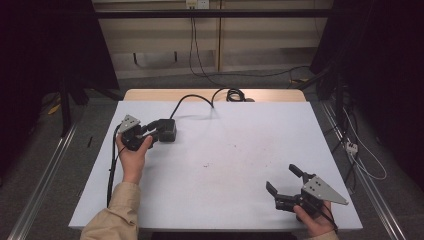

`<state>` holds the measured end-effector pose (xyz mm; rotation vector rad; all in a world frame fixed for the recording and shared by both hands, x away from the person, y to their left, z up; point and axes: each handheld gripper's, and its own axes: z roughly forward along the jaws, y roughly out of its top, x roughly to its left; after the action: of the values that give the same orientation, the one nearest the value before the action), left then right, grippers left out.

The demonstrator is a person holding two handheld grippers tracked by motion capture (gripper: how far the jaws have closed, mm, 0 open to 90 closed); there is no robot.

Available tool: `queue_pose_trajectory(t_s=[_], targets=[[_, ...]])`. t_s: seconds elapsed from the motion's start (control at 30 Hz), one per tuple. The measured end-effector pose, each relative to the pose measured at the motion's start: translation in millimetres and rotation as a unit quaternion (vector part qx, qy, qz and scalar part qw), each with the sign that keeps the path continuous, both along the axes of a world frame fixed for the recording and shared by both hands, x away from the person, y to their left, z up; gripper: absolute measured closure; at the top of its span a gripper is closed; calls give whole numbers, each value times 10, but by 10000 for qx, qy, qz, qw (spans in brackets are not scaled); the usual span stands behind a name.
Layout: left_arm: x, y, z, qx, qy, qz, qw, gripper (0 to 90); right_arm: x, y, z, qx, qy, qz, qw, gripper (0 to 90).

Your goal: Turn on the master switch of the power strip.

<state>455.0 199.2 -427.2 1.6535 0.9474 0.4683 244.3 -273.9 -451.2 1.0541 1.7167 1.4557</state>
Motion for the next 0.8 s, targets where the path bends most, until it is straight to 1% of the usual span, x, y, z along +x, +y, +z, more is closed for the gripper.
queue_pose_trajectory(t_s=[0.07,0.13,0.2,0.27,0.3,0.37,0.47,0.67,0.8], targets=[[15,4,-13,-12,29,7,10000,615,1,-3,1,7,-13,2,10000,35],[28,9,-17,44,47,-10,10000,634,2,-6,1,22,-6,-18,10000,34],[37,-5,-5,160,26,-41,9999,647,3,-9,1,31,-5,-28,10000,35],[46,-25,9,209,-1,-99,9997,654,5,-13,0,34,4,-31,10000,35],[52,-39,13,228,-2,-103,9997,672,7,-16,-1,32,4,-28,10000,35],[63,-61,15,206,13,-111,9997,675,6,-18,-1,34,3,-31,10000,34],[80,-74,10,255,14,-111,9996,695,4,-22,0,36,-6,-35,10000,34],[116,-79,-5,277,66,-90,9996,746,4,-26,-1,38,1,-46,10000,34],[130,-60,-11,225,99,-68,9997,756,5,-29,-3,30,4,-52,10000,35]])
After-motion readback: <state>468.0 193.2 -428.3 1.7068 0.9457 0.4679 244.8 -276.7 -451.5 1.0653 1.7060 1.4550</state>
